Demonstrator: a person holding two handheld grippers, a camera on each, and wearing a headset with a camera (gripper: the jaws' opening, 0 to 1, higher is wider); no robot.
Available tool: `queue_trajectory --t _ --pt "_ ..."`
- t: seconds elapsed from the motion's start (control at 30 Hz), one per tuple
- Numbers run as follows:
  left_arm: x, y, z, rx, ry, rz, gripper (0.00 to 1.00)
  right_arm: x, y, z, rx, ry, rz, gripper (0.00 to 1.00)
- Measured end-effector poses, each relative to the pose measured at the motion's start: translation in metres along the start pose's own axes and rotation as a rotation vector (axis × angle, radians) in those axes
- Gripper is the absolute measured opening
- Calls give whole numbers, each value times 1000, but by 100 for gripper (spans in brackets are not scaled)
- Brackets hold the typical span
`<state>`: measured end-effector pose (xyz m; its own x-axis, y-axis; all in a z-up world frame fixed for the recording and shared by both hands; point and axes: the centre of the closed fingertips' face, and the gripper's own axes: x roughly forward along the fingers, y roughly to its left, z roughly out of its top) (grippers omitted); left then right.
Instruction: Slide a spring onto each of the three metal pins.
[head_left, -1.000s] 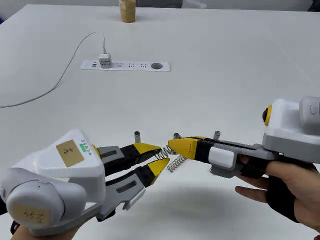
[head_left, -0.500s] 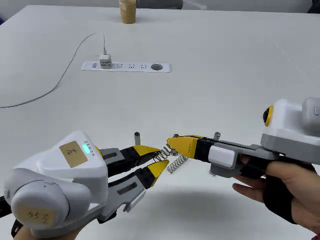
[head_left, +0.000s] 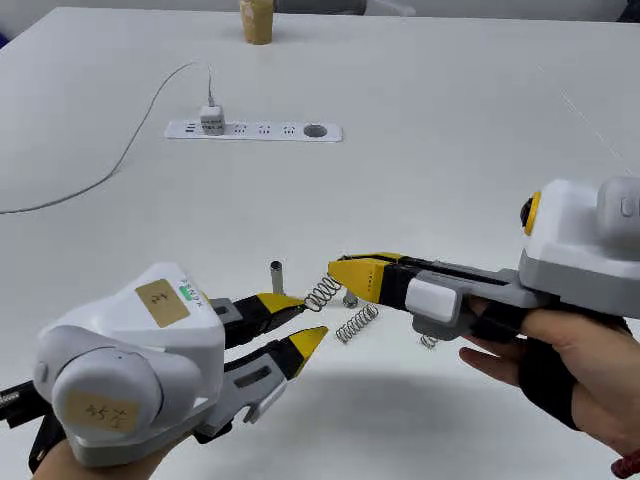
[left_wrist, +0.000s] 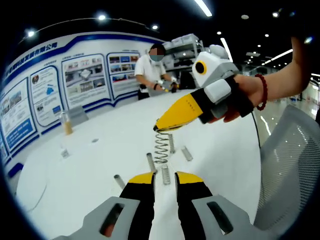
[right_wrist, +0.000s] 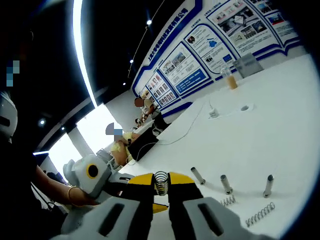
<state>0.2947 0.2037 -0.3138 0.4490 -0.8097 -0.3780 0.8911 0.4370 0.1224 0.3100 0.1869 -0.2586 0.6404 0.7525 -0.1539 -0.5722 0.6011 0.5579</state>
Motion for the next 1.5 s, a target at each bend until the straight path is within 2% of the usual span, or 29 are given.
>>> queue_trajectory --t 0.1,0.4,0.53,0.8,1.03,1.27,1.5 --pt "-2 0 -3 -10 11 6 20 3 -5 4 -49 2 -28 11" --pt "-8 6 -10 -77 23 42 29 18 -11 14 -153 10 -64 11" --pt "-10 7 -14 -80 40 55 33 28 -16 15 -191 30 -83 11" --pt "-14 11 -16 -96 46 82 42 45 -23 15 -281 60 -127 11" --pt "-15 11 -19 -107 50 87 48 58 -36 11 -332 91 -165 11" --pt "-13 12 -23 -97 63 98 52 67 -45 7 -339 110 -189 11" --pt "-13 11 -28 -123 79 98 59 74 -53 2 -370 131 -222 11"
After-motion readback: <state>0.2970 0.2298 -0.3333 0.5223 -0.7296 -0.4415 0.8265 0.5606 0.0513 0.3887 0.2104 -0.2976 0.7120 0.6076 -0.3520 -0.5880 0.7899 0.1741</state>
